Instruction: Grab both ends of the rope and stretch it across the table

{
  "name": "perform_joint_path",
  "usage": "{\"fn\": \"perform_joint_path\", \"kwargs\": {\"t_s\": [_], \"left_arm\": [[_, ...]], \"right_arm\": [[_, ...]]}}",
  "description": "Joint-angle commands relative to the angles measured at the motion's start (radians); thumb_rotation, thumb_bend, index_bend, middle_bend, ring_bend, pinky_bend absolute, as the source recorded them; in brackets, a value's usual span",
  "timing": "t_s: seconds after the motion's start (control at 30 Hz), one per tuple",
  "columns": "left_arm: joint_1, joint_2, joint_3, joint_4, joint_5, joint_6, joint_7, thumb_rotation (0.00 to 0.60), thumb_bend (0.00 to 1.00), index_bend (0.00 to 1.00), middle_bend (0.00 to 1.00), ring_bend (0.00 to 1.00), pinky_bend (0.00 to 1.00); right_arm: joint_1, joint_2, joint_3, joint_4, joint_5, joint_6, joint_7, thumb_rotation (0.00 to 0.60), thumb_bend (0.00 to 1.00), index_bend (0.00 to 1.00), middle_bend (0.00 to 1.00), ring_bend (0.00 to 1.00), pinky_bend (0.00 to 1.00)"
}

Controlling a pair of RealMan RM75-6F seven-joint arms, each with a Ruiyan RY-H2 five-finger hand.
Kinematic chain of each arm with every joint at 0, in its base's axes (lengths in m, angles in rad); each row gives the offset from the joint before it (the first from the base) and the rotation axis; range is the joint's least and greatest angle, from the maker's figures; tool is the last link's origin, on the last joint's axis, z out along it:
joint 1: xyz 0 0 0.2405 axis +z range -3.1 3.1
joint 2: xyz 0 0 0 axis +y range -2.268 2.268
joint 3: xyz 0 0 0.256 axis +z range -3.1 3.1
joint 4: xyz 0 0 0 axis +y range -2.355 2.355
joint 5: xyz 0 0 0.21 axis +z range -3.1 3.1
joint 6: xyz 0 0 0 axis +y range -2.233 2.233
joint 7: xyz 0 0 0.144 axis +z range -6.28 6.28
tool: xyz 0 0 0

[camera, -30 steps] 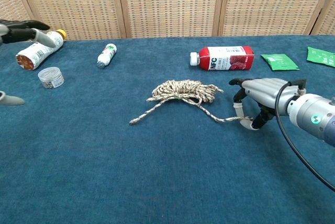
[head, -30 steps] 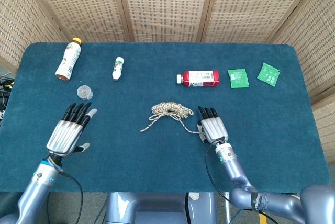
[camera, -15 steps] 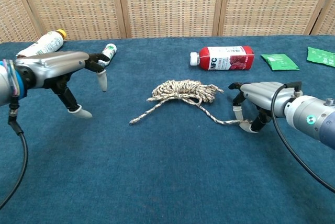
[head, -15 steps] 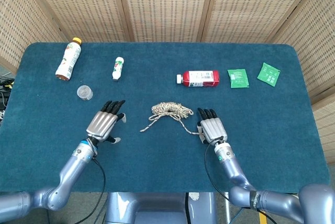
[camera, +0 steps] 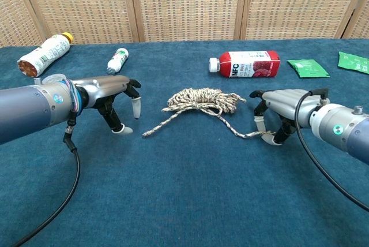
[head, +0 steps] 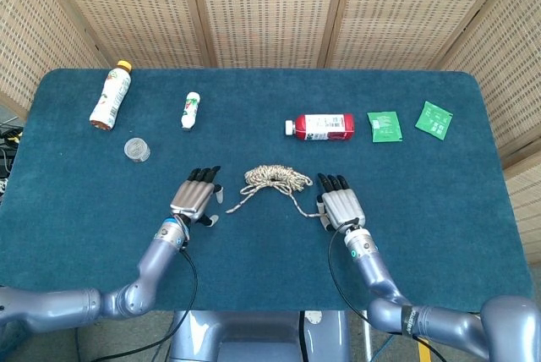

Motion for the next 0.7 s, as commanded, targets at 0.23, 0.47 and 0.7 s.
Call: {"fn": "perform_joint_path", "kwargs": {"t_s": [0.23,0.47,0.7], "left_arm": [[-0.05,-0.043,0.016,0.038,-0.044,0.015,0.009,0.6,0.32,0.47,0.0,0.0,0.0],[-0.078,-0.07,0.022,0.064,-0.083,0.031,0.025,0.6,0.34,0.47,0.0,0.0,0.0],[-0.093,-0.087,0.027,0.094,-0.108,0.031,0.025,0.6,0.35,0.47,0.0,0.0,0.0]], "right_arm": [[0.006,-0.01,0.003,0.01,0.004,-0.008,0.004,0.6,0.5,0.71,0.0,0.0,0.0],[0.007,-0.013,0.004,0.013,0.006,-0.009,0.01,0.6,0.5,0.71,0.0,0.0,0.0],[0.006,-0.011,0.003,0.016,0.005,-0.013,0.018,0.6,0.5,0.71,0.01,0.0,0.0]]}}
